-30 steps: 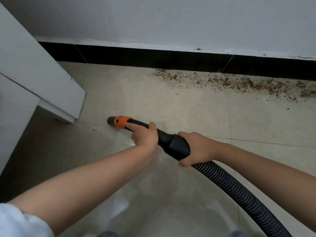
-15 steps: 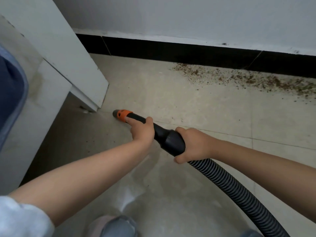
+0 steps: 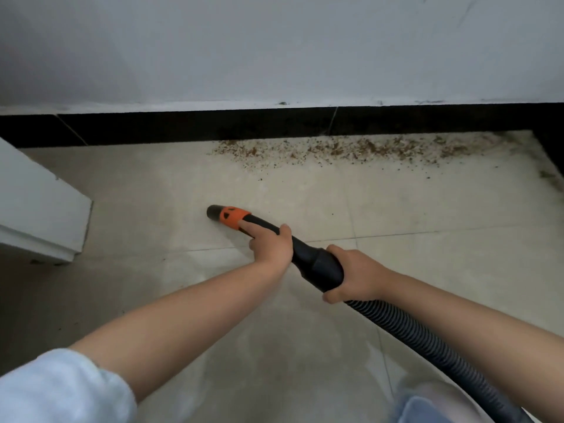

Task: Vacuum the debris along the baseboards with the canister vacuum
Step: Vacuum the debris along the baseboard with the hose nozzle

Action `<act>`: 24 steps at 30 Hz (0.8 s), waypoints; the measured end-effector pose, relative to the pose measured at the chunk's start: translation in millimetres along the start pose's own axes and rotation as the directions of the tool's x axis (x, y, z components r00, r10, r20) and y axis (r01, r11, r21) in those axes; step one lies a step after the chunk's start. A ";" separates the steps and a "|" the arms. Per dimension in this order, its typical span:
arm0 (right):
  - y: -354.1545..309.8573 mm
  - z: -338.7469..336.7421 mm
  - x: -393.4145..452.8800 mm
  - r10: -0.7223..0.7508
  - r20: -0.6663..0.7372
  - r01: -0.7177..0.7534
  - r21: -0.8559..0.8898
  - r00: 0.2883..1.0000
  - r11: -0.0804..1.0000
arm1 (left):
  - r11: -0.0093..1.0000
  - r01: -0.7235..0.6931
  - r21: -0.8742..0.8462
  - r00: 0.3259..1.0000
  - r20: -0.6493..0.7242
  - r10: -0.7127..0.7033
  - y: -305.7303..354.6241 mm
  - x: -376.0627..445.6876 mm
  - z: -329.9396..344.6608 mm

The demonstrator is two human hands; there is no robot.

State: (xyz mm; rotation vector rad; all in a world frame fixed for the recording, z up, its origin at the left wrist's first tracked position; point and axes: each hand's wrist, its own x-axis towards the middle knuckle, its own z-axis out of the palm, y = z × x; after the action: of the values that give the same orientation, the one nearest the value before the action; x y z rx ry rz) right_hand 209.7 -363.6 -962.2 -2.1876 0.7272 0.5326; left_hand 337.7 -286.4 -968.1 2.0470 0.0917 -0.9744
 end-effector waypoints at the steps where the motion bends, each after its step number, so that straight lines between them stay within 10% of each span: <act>1: 11.2 -0.1 -6.2 0.037 -0.032 -0.036 0.032 0.999 0.999 | 0.999 -0.021 0.033 0.999 0.030 0.020 5.2 -5.0 11.9; 10: 98.9 7.5 -83.8 0.264 -0.355 -0.161 0.295 0.897 0.942 | 0.939 -0.321 0.123 0.908 0.323 0.268 12.1 -64.2 109.4; 24: 151.9 20.5 -138.6 0.509 -0.270 -0.384 0.403 0.817 0.831 | 0.961 -0.190 0.202 0.906 0.414 0.092 -14.4 -106.9 178.8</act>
State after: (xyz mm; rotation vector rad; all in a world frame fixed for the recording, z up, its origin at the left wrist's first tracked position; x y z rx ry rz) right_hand 4.7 -386.0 -976.1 -1.8028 1.4598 0.1983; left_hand 149.6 -377.1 -967.0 1.9857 -0.4073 -1.3440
